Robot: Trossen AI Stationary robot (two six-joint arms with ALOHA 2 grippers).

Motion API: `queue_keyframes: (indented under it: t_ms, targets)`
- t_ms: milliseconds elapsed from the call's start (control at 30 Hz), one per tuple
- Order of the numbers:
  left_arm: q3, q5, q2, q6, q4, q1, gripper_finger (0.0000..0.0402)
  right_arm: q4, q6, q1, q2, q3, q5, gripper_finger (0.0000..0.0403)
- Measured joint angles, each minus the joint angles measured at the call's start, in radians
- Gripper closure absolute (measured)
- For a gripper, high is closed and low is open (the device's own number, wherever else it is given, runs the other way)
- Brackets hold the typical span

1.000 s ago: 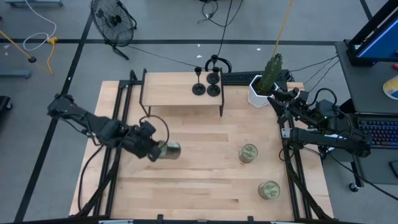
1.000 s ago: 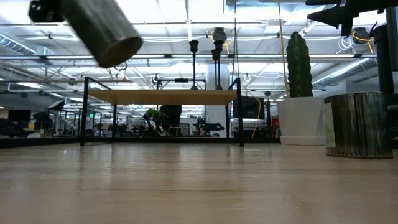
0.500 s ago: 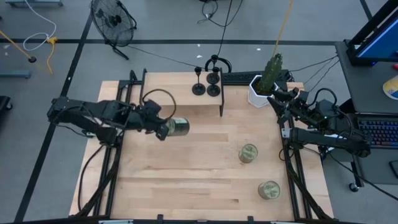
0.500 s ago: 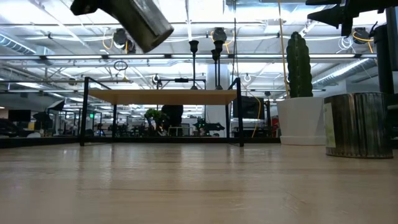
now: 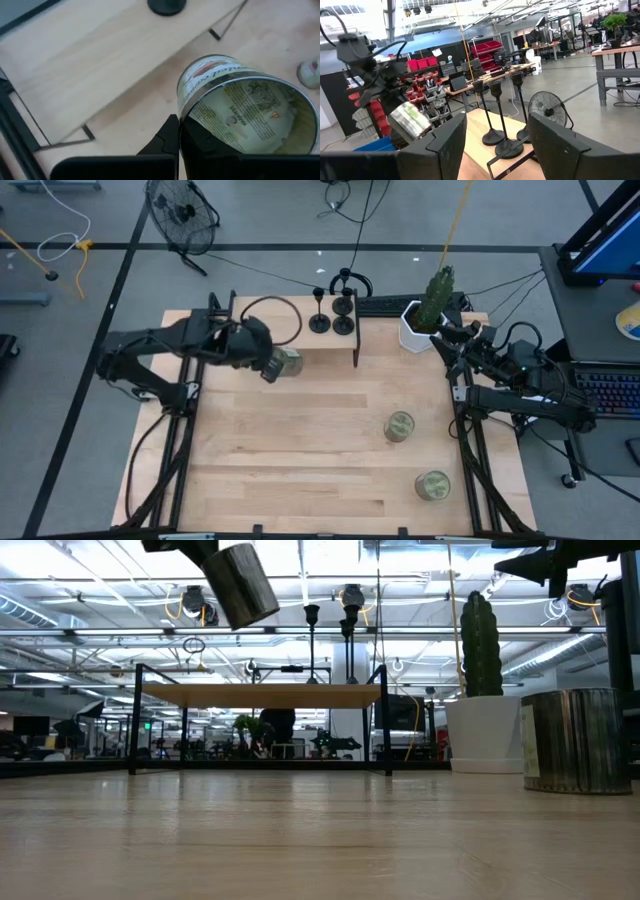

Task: Pick & Place candle stick holders
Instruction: Put the left scented candle on the shelf

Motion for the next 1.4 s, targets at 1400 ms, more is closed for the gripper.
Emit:
queue_keyframes:
  t_ms: [1400]
  targets:
    - [0.287,0.109,0.234,0.465,-0.228,0.706,0.0401,-0.001,0.000,0.000,0.000,0.000,-0.001,0.0195]
